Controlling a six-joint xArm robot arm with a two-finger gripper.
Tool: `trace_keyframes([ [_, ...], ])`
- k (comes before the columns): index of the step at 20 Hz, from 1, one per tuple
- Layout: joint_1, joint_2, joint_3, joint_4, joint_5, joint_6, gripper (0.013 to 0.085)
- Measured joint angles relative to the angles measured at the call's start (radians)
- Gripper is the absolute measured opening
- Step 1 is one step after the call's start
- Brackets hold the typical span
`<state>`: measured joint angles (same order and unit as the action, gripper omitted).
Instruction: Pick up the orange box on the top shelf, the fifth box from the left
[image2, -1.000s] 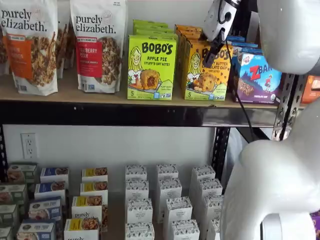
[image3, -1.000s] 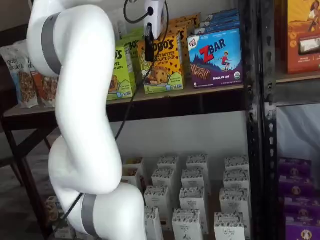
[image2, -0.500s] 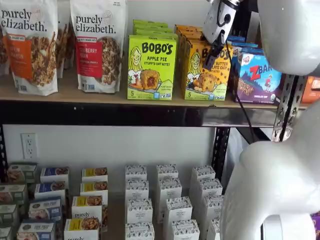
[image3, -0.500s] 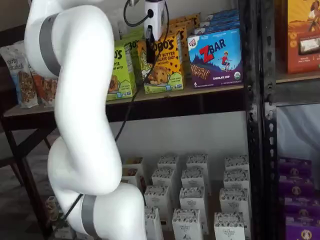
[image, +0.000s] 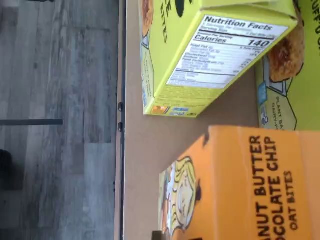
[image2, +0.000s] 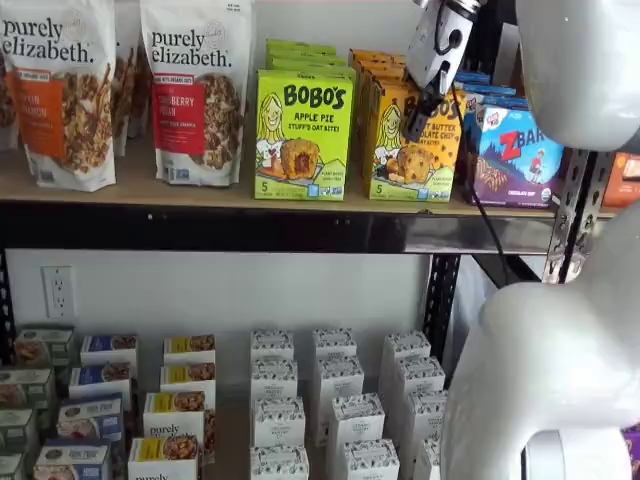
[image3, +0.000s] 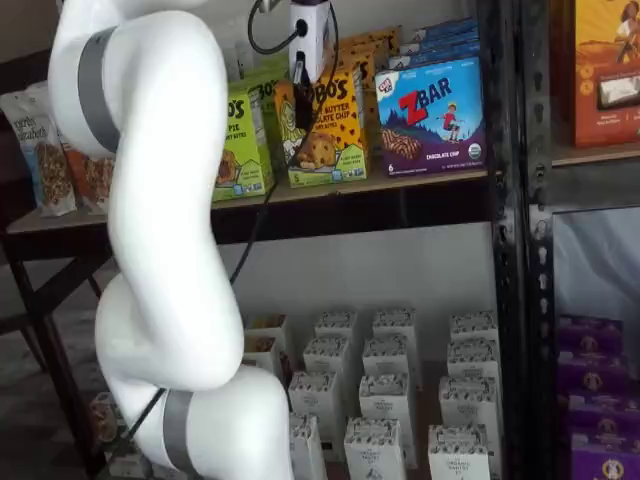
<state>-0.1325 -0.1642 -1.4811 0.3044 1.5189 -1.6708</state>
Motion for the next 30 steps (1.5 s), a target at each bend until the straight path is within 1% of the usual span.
trace_keyframes([
  [3, 0.0, 0.007, -0.011, -0.007, 0.016, 0.001, 0.061],
  [10, -0.003, -0.001, 0.0, 0.001, 0.002, -0.002, 0.061],
  [11, -0.002, 0.0, -0.001, 0.0, 0.004, -0.002, 0.057],
  [12, -0.002, -0.001, 0.0, 0.0, 0.001, -0.002, 0.057],
  [14, 0.0, -0.002, 0.003, 0.001, -0.002, 0.0, 0.049],
  [18, 0.003, 0.008, -0.014, -0.006, 0.021, 0.004, 0.049],
  [22, 0.003, 0.002, -0.004, 0.0, 0.006, 0.004, 0.049],
  [23, 0.003, 0.001, -0.003, 0.003, 0.005, 0.004, 0.045],
  [24, 0.003, 0.001, -0.003, 0.004, 0.005, 0.004, 0.045],
  [25, 0.003, 0.001, -0.003, 0.005, 0.005, 0.004, 0.041],
  [26, 0.003, 0.0, -0.003, 0.005, 0.005, 0.004, 0.041],
  [27, 0.003, 0.0, -0.002, 0.006, 0.005, 0.004, 0.037],
  [30, 0.003, 0.003, -0.011, 0.001, 0.018, 0.006, 0.037],
])
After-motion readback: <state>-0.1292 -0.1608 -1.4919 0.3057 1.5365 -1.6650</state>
